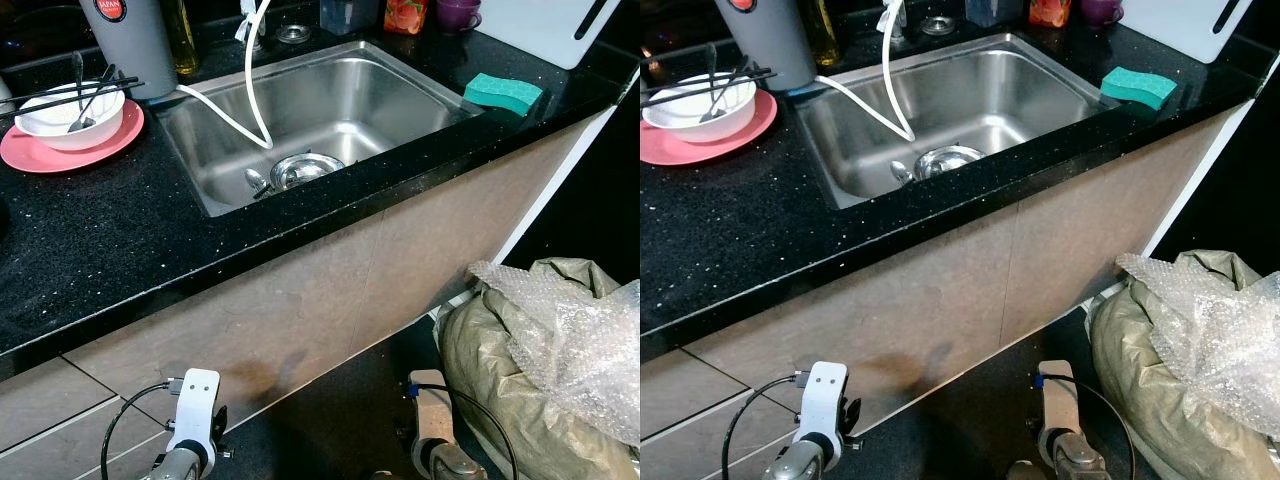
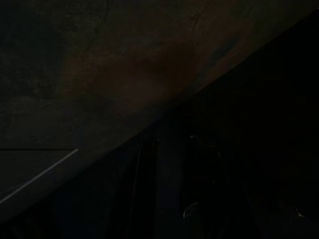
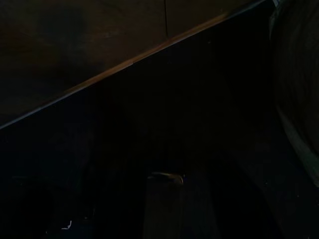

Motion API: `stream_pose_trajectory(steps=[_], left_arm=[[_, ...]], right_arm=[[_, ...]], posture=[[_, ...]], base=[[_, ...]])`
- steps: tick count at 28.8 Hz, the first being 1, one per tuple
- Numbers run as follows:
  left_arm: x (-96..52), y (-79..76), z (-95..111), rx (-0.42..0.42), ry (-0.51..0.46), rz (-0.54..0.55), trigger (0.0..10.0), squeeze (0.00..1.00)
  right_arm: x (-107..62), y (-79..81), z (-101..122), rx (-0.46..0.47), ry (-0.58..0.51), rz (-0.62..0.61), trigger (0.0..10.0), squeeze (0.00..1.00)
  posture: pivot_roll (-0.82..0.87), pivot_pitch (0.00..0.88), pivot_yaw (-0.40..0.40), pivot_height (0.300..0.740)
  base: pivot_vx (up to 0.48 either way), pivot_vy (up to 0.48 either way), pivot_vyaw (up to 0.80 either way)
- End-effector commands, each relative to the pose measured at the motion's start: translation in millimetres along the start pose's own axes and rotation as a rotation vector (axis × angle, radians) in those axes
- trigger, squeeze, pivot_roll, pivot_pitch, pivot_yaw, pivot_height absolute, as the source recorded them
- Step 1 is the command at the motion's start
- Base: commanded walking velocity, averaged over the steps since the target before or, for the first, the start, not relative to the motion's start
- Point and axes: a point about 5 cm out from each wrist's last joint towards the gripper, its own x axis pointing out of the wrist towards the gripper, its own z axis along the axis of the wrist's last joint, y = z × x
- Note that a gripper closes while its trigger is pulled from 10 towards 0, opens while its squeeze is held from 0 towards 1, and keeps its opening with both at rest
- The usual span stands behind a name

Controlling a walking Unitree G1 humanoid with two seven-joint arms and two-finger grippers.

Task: Kitchen organization

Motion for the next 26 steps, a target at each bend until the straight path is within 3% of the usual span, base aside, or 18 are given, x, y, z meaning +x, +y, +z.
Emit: stream_pose_trajectory(steps=[1,26], left_arm=[[-3.6,-2.4,-9.5,-0.006,0.029,-0.007,10.0,0.00],[-4.3,-5.2,-11.8,-0.018,0.036,-0.004,10.0,0.00]], right_arm=[[-2.1,2.4,-9.5,-0.003,0.029,0.006,10.0,0.00],[-2.2,2.8,-10.6,-0.005,0.036,0.009,10.0,0.00]], posture=[[0.02,0.110,0.011,0.740],[0.02,0.125,0.006,0.740]], base=[[0.000,0.000,0.00],[0.000,0.000,0.00]])
